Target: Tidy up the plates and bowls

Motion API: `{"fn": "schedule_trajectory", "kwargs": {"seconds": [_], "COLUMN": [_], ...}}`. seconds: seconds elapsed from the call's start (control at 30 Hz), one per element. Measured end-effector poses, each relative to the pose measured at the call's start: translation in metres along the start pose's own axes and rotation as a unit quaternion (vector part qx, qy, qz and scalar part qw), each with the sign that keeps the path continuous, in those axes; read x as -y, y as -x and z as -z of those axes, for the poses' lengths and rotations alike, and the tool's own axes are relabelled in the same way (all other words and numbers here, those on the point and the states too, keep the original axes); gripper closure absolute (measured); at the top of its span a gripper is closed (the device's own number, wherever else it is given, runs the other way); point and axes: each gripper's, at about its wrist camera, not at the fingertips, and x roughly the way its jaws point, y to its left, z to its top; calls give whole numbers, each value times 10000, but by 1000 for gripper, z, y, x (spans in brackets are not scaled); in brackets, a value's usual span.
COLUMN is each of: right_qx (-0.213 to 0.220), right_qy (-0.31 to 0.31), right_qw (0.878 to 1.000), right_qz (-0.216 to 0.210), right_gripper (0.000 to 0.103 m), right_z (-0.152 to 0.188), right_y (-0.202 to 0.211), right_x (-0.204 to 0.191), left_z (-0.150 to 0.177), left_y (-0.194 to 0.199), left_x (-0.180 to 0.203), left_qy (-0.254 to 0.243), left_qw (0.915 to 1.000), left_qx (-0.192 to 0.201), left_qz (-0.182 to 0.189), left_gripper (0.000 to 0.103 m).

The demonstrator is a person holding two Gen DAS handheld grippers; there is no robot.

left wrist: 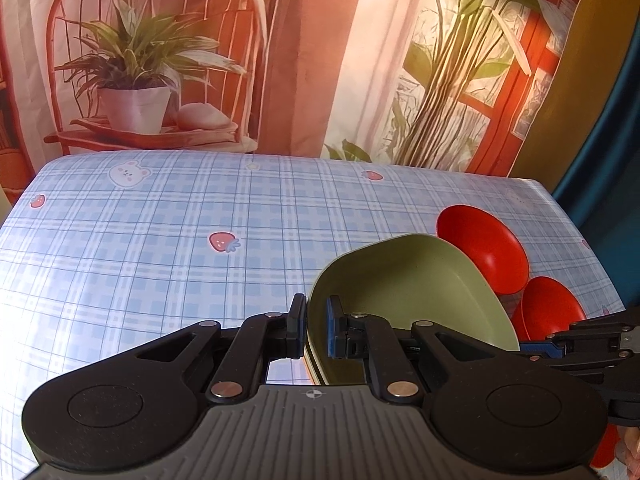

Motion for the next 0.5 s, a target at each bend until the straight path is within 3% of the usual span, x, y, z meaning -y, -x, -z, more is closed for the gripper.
{"fn": "schedule_trajectory", "kwargs": {"seconds": [0.5], "right_qx": [40], "right_qy": [182], "right_qw": [9996], "right_qz": [190], "right_gripper": [91], "right_z": [0], "right_y": [-4], "right_x": [-1], "left_z": [3], "left_y": [-7], "left_x": [2], "left_qy": [-118], "left_qw": [9999], "left_qx": [-36], "left_qz": [-58], "left_gripper": [92]}}
